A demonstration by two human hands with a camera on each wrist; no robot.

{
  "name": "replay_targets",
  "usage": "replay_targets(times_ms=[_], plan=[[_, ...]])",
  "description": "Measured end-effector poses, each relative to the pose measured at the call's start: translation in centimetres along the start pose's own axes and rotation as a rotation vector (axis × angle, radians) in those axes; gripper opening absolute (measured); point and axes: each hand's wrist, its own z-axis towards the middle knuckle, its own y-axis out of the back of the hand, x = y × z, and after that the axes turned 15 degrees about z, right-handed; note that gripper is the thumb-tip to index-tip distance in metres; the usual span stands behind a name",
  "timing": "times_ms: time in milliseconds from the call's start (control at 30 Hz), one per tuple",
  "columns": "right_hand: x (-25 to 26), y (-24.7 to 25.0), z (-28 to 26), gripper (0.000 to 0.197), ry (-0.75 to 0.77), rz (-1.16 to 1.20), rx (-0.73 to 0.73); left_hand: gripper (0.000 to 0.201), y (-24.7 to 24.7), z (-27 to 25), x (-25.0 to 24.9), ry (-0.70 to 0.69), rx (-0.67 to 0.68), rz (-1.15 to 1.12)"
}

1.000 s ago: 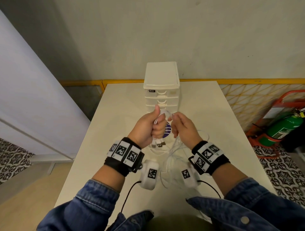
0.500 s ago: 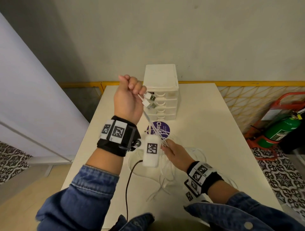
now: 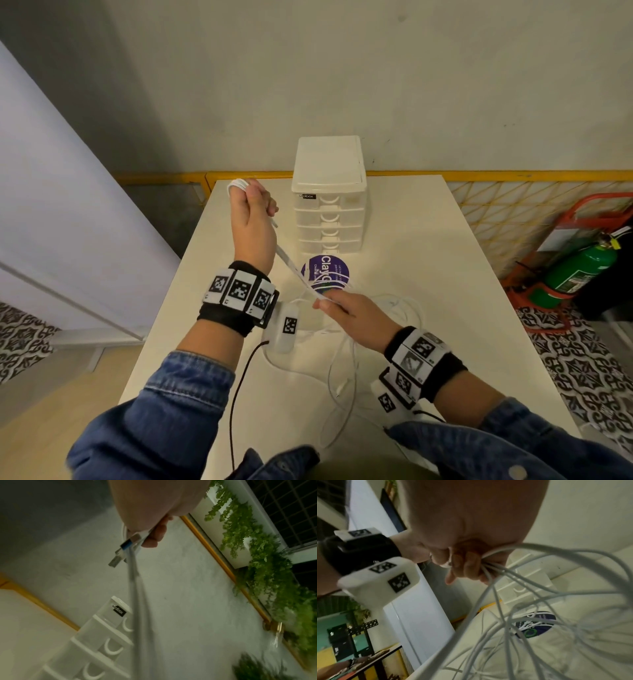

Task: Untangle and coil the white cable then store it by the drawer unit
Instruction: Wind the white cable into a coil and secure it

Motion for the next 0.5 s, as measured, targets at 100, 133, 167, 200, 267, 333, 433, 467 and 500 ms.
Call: replay_targets(times_ms=[100,133,167,200,267,333,433,467,500], plan=[[-0.5,0.1,0.5,0.029,-0.033,-0.076,-0.039,0.026,-0.5,-0.1,-0.5,0.068,0.009,-0.168],[-0.5,0.0,0.6,0.027,-0.032,-0.102,-0.042,0.026,-0.7,-0.1,-0.6,0.052,0.026,-0.181],[-0.4,0.0,0.6,0.026,-0.020,-0.126,-0.029,0.026,-0.9,-0.3,-0.6,0.013,0.048,-0.145],[-0.4,0.0,0.6,0.026,0.004,-0.143,-0.011,0.026,-1.0,-0.4,-0.4,-0.045,0.076,-0.071],[-0.2,0.2,0.4,0.025,0.071,-0.146,-0.005,0.028,-0.8,-0.8,0.7,-0.166,0.172,0.122],[-0.2,0.7,0.1,0.024,0.136,-0.100,-0.040,0.026,-0.1,-1.0,2.4,-0.234,0.310,0.348],[0.4,1.5,-0.3,0.023,0.237,0.015,-0.134,0.021,0.7,-1.2,4.2,-0.222,0.544,0.622],[0.7,1.7,-0.3,0.023,0.263,0.050,-0.170,0.022,0.7,-1.4,4.5,-0.186,0.618,0.669],[1.0,1.9,-0.2,0.024,0.286,0.073,-0.215,0.024,0.7,-1.7,4.5,-0.123,0.693,0.688]])
